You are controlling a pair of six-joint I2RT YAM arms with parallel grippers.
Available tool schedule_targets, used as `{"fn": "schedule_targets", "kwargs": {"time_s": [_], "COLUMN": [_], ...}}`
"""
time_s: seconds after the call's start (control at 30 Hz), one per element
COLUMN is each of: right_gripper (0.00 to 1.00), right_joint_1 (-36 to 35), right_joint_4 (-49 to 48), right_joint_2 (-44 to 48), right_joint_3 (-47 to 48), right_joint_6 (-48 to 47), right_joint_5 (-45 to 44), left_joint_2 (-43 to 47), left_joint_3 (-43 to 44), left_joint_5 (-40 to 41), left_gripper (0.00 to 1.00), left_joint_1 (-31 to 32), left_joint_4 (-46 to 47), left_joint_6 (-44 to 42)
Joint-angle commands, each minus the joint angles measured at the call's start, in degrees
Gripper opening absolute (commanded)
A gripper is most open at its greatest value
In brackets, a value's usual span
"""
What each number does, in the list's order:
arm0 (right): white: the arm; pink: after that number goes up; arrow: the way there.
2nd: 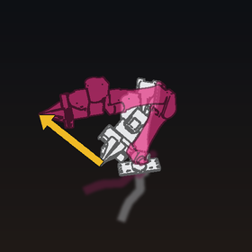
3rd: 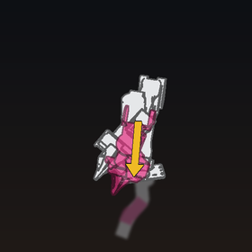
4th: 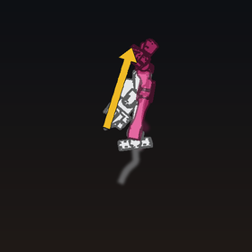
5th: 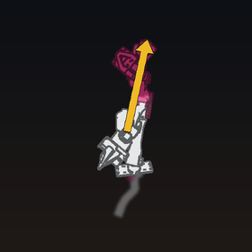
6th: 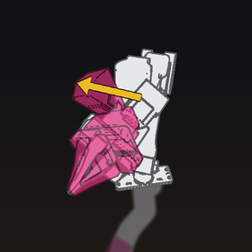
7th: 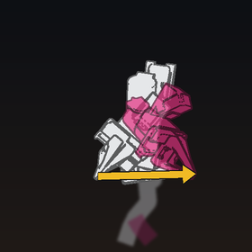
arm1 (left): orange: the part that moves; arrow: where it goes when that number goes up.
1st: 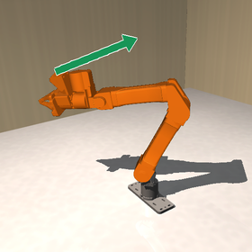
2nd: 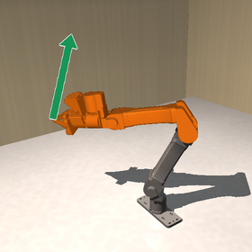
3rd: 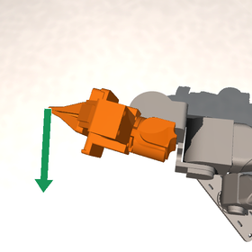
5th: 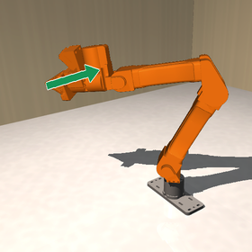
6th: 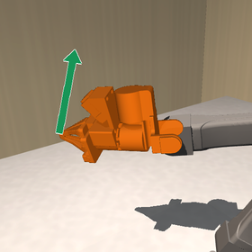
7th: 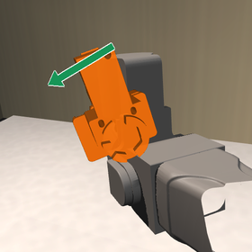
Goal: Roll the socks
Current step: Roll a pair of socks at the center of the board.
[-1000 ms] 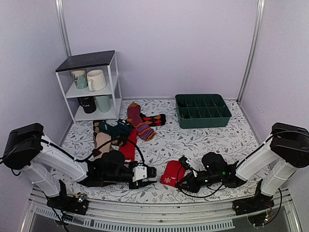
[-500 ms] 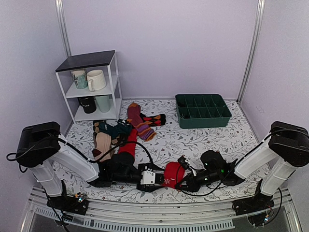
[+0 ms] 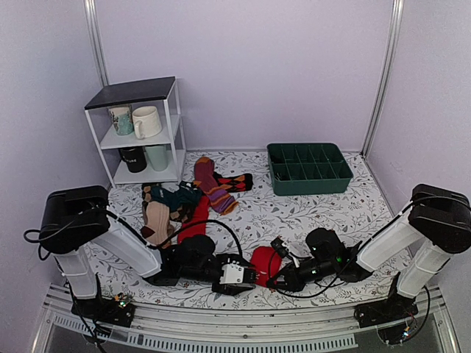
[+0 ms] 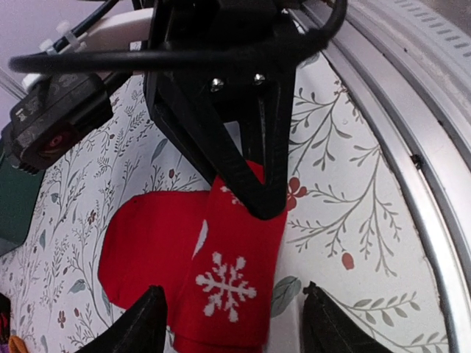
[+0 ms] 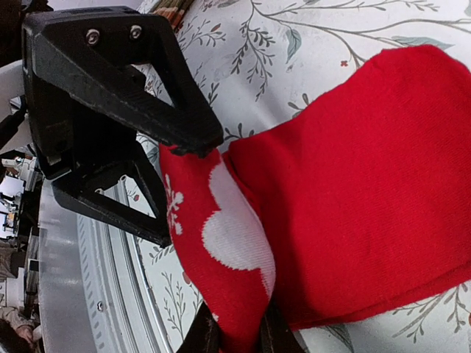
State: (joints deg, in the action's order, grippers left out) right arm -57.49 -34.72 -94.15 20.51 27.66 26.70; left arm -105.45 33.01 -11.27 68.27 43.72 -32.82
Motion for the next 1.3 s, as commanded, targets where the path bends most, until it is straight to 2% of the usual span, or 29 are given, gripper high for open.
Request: {"fn": "schedule_targets", "kwargs": {"time_s": [0.0, 0.27, 0.3, 0.33, 0.37, 0.5, 0.63, 0.77, 0.9, 1.0, 1.1, 1.27], "right_gripper": [0.11, 0.11, 0.11, 0.11, 0.11, 0.15, 0.29, 0.38, 0.46, 0.51, 0.54, 0.55], "right_joint_1": [-0.25, -0.14, -0.16, -0.11, -0.13, -0.14, -0.16, -0.14, -0.66, -3.57, -6.36, -12.05], "right_joint_4": [13.19, 13.10, 13.10, 13.10, 13.14, 13.54, 14.15, 12.80, 1.78, -9.45, -16.83, -17.22], "right_joint_2": [-3.32, -3.76, -3.76, -3.70, -3.57, -1.75, 3.12, 10.30, 19.03, 23.03, 21.66, 13.67], "right_joint_3": [-2.24, -2.11, -2.14, -2.11, -2.22, -2.19, -1.64, -3.20, -10.58, -16.18, -17.62, -12.68], "right_joint_6": [0.84, 1.08, 1.01, 1.06, 1.16, 0.50, -2.53, -7.02, -12.30, -20.05, -28.99, -37.41], "right_joint_5": [-0.17, -0.07, -0.07, -0.07, -0.19, -2.10, -6.32, -14.29, -22.23, -26.74, -27.39, -30.19], "left_joint_2": [-1.30, -1.77, -2.16, -2.52, -2.86, -3.42, -4.04, -4.56, -5.46, -6.52, -6.62, -8.82], "left_joint_3": [2.02, 3.02, 3.45, 3.85, 4.39, 6.67, 10.21, 11.01, 9.38, 9.11, 9.39, 10.58], "left_joint_5": [0.41, -1.51, -1.87, -2.32, -2.70, -5.34, -6.00, -9.21, -10.94, -11.74, -12.07, -12.81], "left_gripper": [0.58, 0.21, 0.13, 0.02, 0.00, 0.00, 0.00, 0.00, 0.00, 0.00, 0.00, 0.00], "left_joint_1": [0.58, 0.28, 0.27, 0.25, 0.23, -0.97, -2.07, -2.89, -3.34, -3.70, -3.95, -4.49], "left_joint_4": [-2.30, -4.50, -5.02, -5.70, -6.78, -12.51, -23.24, -31.08, -32.61, -33.26, -33.75, -35.56], "left_joint_6": [0.74, 1.77, 1.87, 1.93, 2.14, 6.19, 13.46, 18.97, 22.53, 24.02, 24.71, 24.50]}}
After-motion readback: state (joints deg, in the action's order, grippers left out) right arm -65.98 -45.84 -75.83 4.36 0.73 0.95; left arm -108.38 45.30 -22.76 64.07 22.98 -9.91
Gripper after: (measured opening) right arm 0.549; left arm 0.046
